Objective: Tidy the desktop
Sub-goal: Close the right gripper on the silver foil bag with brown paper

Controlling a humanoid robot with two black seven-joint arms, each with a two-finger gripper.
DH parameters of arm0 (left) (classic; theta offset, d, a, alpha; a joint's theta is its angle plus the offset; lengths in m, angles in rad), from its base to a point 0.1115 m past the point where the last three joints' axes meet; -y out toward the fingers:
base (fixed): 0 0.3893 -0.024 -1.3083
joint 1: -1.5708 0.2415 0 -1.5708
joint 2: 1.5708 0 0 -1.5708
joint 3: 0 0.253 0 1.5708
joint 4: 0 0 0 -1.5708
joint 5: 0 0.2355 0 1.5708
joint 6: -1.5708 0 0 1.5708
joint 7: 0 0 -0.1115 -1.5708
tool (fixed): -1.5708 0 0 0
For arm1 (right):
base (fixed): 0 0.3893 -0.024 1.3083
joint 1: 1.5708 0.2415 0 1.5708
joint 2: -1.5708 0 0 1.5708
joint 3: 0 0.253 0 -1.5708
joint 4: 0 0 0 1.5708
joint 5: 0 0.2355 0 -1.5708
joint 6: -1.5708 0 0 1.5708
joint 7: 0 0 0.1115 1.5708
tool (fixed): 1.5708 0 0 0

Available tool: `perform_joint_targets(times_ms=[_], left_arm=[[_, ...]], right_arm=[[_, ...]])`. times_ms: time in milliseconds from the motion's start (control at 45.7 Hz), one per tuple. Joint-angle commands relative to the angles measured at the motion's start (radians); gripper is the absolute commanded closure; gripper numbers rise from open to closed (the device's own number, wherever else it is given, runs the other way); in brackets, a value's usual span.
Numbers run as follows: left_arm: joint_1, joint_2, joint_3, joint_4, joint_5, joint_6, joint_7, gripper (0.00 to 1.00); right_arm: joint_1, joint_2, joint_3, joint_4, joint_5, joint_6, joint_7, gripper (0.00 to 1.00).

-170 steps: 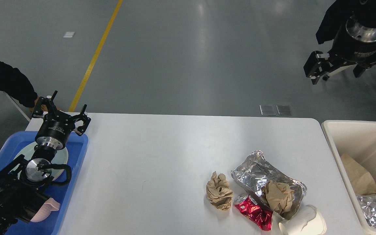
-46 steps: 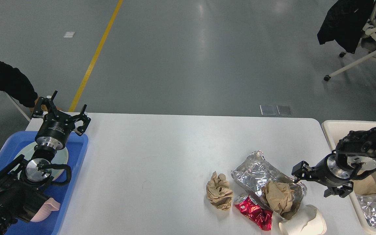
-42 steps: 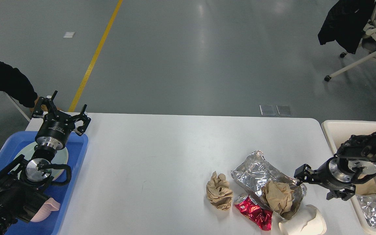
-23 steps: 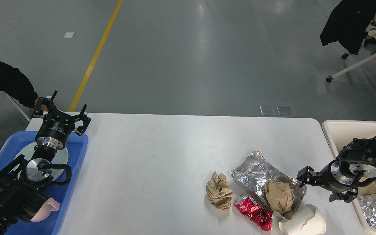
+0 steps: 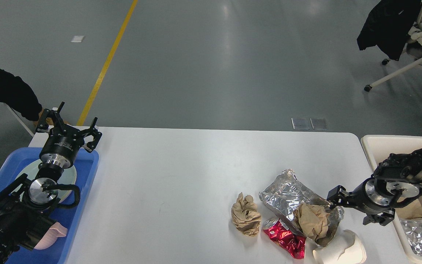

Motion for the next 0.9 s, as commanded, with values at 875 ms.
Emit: perform_joint_targets(times_ms=[875], left_arm=[[0.0,0.0,0.0,0.0,0.0,0.0,0.0,0.04]], right_arm=[[-0.032,0.012,0.041,-0.029,0.0,-0.004,0.0,0.1]])
